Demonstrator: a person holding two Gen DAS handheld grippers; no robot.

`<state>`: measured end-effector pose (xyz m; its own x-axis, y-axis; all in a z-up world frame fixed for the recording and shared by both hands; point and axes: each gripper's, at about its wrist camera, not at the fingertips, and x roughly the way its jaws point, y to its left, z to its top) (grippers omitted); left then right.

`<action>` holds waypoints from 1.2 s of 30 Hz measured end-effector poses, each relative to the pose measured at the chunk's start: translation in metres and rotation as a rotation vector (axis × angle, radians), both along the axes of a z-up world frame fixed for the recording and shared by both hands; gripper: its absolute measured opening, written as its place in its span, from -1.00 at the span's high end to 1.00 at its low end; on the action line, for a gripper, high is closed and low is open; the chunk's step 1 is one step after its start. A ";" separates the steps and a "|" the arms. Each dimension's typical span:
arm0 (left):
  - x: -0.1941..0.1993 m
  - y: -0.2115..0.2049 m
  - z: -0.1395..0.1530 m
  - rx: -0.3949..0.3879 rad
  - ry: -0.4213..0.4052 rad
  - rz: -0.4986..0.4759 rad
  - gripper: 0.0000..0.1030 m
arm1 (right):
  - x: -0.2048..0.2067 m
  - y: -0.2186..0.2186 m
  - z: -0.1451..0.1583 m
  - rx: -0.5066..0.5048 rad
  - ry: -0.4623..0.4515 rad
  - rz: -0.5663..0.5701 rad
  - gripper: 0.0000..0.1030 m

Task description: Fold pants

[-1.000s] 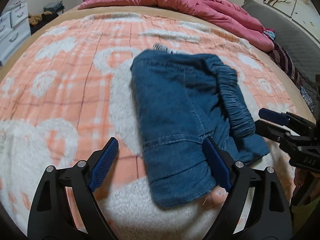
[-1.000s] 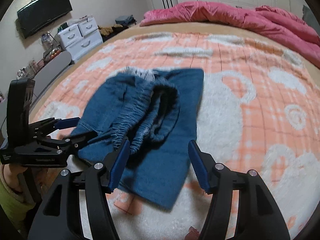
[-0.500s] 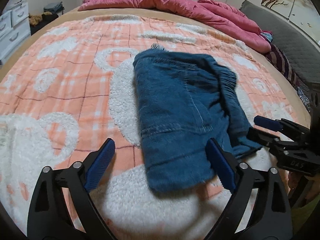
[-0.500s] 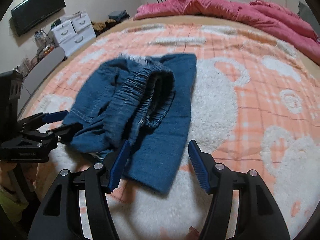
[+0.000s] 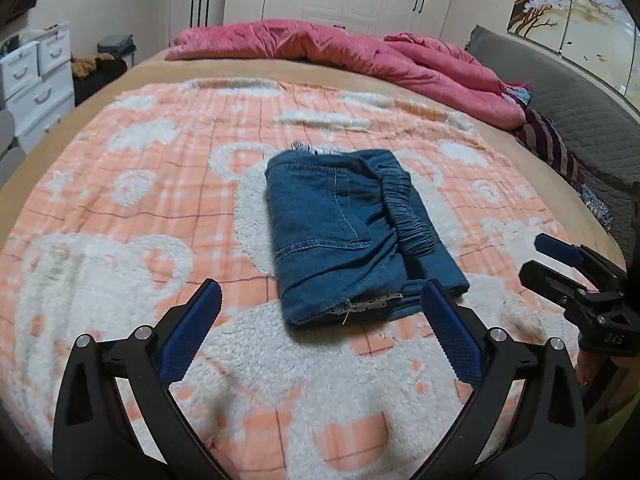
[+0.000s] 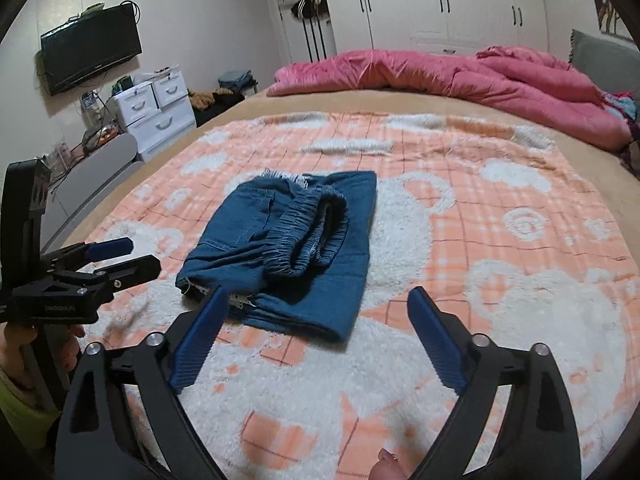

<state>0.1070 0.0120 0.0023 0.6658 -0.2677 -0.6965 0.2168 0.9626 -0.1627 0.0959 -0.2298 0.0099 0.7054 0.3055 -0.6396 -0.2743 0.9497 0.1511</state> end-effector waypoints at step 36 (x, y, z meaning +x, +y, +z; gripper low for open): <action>-0.098 -0.016 -0.031 0.051 -0.010 0.008 -0.82 | -0.084 0.004 -0.007 -0.072 -0.047 -0.075 -0.92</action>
